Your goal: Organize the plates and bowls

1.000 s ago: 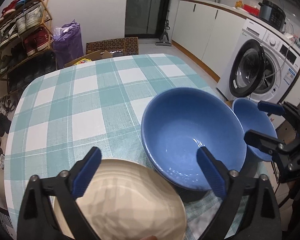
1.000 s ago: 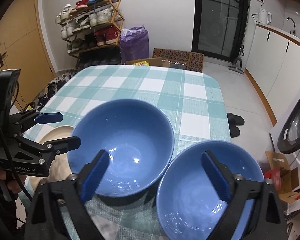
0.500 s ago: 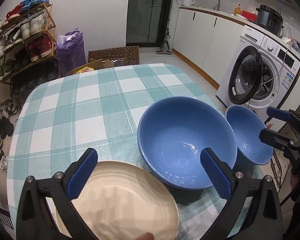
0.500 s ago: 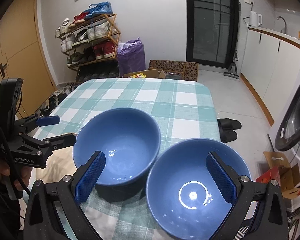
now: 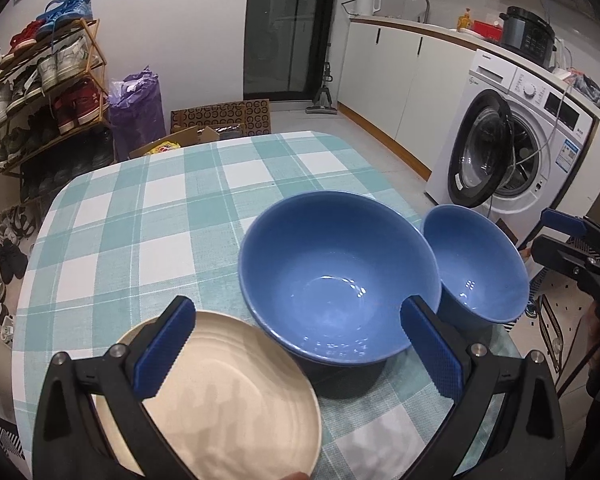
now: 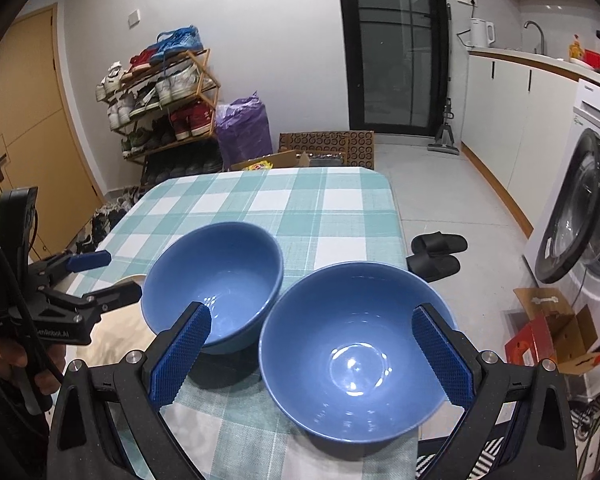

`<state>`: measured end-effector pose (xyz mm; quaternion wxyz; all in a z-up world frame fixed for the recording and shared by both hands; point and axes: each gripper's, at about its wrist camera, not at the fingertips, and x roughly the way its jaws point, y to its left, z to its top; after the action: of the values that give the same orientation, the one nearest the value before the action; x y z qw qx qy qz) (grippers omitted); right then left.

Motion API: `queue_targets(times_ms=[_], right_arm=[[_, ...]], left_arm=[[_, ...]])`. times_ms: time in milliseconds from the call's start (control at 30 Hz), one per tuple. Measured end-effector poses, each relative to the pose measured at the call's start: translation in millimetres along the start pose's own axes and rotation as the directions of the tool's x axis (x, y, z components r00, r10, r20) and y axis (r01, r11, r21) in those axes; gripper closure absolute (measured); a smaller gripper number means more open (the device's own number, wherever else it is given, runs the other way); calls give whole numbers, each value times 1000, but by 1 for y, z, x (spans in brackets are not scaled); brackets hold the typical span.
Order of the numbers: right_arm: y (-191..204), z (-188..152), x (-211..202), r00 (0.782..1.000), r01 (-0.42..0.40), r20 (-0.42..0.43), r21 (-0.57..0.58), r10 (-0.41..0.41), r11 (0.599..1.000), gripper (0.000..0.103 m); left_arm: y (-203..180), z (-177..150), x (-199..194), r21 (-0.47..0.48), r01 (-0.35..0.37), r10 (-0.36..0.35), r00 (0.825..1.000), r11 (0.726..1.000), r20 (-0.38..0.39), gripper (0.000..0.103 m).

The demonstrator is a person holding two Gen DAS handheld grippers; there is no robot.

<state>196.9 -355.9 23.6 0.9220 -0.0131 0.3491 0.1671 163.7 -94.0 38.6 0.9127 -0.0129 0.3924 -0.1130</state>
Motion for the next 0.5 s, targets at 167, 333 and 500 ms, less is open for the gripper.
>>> queue_targets(times_ms=[167,333,500], right_arm=[[-9,-4,-9,1000,0,8,9,0,1000,1],[-18,-9,-15,1000,7,13,19,-7,1000,1],[-31,-15,-24,1000,20,20,35,-21,999,1]], left_arm=[[-15,-1,-4,36,39,-40,999,999,3,0],[-29,-3,-7,53,68,-69,998,996,6,0],[-43,-5,-8,58,100,-101,995,993,7,1]])
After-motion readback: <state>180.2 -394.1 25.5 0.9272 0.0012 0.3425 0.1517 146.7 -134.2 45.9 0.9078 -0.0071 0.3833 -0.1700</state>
